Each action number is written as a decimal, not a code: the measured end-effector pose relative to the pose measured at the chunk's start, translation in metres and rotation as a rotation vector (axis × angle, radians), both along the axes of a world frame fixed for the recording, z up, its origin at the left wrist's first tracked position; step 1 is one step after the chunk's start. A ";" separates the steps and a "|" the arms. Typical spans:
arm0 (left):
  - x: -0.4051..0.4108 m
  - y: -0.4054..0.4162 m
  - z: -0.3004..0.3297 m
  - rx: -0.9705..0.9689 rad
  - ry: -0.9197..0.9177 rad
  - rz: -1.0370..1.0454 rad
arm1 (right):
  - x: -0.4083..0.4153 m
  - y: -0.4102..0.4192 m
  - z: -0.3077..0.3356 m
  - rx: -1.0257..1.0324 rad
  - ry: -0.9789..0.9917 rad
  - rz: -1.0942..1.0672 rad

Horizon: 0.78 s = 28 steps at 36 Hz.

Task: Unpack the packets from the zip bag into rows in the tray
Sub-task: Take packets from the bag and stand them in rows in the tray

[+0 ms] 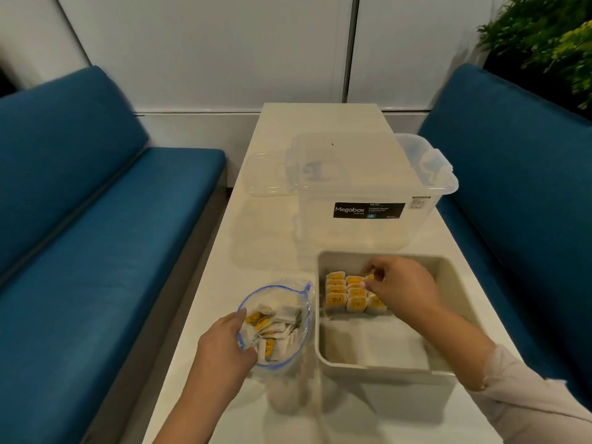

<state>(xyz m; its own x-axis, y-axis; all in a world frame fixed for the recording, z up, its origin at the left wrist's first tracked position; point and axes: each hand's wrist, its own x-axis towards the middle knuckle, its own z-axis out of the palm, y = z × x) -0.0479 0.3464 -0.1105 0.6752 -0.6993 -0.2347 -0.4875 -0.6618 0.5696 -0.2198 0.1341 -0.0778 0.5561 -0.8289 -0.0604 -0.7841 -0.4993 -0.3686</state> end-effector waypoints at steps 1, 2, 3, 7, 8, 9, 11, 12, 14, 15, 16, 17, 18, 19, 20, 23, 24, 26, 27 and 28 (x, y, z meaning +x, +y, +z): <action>0.000 0.000 0.000 -0.005 0.004 -0.001 | 0.007 0.007 0.006 0.016 -0.024 0.028; 0.000 0.000 -0.001 -0.012 0.010 -0.001 | 0.014 0.015 0.011 0.031 -0.035 0.063; 0.000 0.001 -0.001 -0.020 0.015 0.000 | 0.022 0.024 0.015 0.043 -0.033 0.103; -0.001 0.002 -0.002 -0.029 0.020 -0.010 | 0.056 0.054 0.018 0.020 0.037 0.282; -0.001 0.002 -0.002 -0.027 0.016 -0.018 | 0.065 0.061 0.015 -0.001 0.085 0.323; -0.001 0.002 -0.002 -0.025 0.010 -0.025 | 0.073 0.067 0.012 -0.039 0.147 0.369; -0.001 0.002 -0.002 -0.027 0.006 -0.028 | 0.087 0.079 0.005 -0.144 0.290 0.479; 0.000 0.002 -0.002 -0.026 0.007 -0.028 | 0.093 0.085 0.003 -0.187 0.352 0.531; 0.000 0.002 -0.002 -0.022 0.006 -0.035 | 0.102 0.093 -0.003 -0.217 0.449 0.606; 0.000 0.002 -0.002 -0.021 0.004 -0.037 | 0.106 0.096 -0.006 -0.220 0.483 0.625; 0.001 0.002 -0.003 -0.021 0.007 -0.035 | 0.109 0.098 -0.009 -0.221 0.510 0.635; 0.001 0.003 -0.003 -0.022 0.013 -0.030 | 0.112 0.100 -0.013 -0.226 0.527 0.640; 0.001 0.003 -0.004 -0.028 0.022 -0.023 | 0.115 0.100 -0.016 -0.235 0.539 0.640; 0.001 0.003 -0.004 -0.036 0.029 -0.018 | 0.117 0.101 -0.018 -0.241 0.550 0.637; 0.002 0.004 -0.004 -0.042 0.036 -0.018 | 0.118 0.100 -0.020 -0.242 0.560 0.636; 0.002 0.004 -0.005 -0.044 0.045 -0.026 | 0.119 0.099 -0.021 -0.244 0.549 0.629; 0.002 0.003 -0.005 -0.045 0.046 -0.028 | 0.118 0.098 -0.020 -0.249 0.538 0.621; 0.003 0.003 -0.005 -0.051 0.040 -0.037 | 0.117 0.096 -0.019 -0.243 0.511 0.590; 0.004 0.003 -0.004 -0.053 0.035 -0.043 | 0.117 0.095 -0.018 -0.232 0.495 0.573; 0.004 0.003 -0.003 -0.051 0.031 -0.046 | 0.116 0.093 -0.015 -0.225 0.474 0.553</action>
<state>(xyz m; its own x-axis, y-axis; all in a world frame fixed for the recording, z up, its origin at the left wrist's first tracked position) -0.0438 0.3494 -0.1137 0.6346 -0.7413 -0.2184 -0.4985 -0.6087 0.6172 -0.1038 0.2267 -0.0932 0.8508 -0.4574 -0.2588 -0.4466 -0.8888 0.1026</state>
